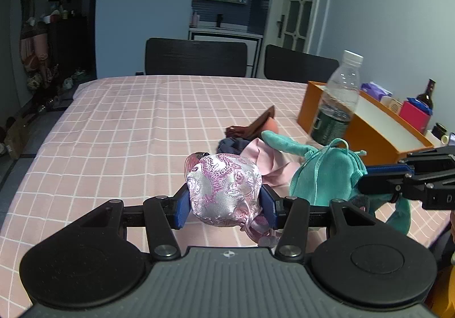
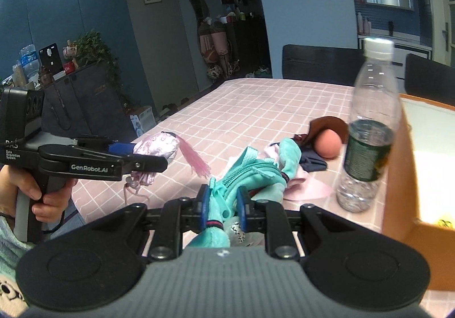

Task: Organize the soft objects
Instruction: 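Lift the pink pouch with the left tool while the right tool lifts the teal pouch toward the box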

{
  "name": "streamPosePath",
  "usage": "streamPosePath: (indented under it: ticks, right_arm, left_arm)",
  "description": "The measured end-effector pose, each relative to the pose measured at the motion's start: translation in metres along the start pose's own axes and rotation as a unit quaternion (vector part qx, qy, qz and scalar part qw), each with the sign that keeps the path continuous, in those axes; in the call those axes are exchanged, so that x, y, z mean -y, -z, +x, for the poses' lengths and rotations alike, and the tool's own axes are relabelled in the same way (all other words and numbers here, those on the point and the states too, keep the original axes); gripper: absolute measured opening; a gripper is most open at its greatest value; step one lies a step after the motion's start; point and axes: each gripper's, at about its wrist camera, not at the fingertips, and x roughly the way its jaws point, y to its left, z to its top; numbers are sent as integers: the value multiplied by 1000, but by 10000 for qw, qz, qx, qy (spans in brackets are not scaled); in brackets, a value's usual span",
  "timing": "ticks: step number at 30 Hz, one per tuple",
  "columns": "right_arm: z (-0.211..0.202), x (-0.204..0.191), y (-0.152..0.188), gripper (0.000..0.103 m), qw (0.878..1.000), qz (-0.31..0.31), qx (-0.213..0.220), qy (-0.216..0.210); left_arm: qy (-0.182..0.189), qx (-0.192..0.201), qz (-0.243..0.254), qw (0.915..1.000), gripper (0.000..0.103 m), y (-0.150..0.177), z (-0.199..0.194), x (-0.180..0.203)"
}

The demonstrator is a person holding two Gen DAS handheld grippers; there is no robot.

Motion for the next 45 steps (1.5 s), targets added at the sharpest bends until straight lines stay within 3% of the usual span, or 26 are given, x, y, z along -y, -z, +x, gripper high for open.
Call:
streamPosePath:
  ticks: [11,18,25,32,37,45]
  right_arm:
    - [-58,-6,-11,18,9992,-178,52,368]
    - [-88,-7,-20,16,9971,-315,74,690]
    - [-105,-3,-27,0,9926,-286,-47,1177]
    - [-74,30,-20,0,9892,48,-348,1421]
    - [-41,43,-24,0,9918,243,-498,1154]
    - [5,33,-15,0,9941,334,-876,550]
  left_arm:
    - [484,-148,586,9970,58,-5,-17,35]
    - [794,-42,1011,9917,58,-19,-24,60]
    - [1155,101,1621,9799,58,-35,-21,96]
    - [1373,-215,1729,9751,58,-32,7,110]
    - [1295,-516,1512,9786,58,-22,24,100]
    - [1201,-960,1104,9819,58,0,42,87]
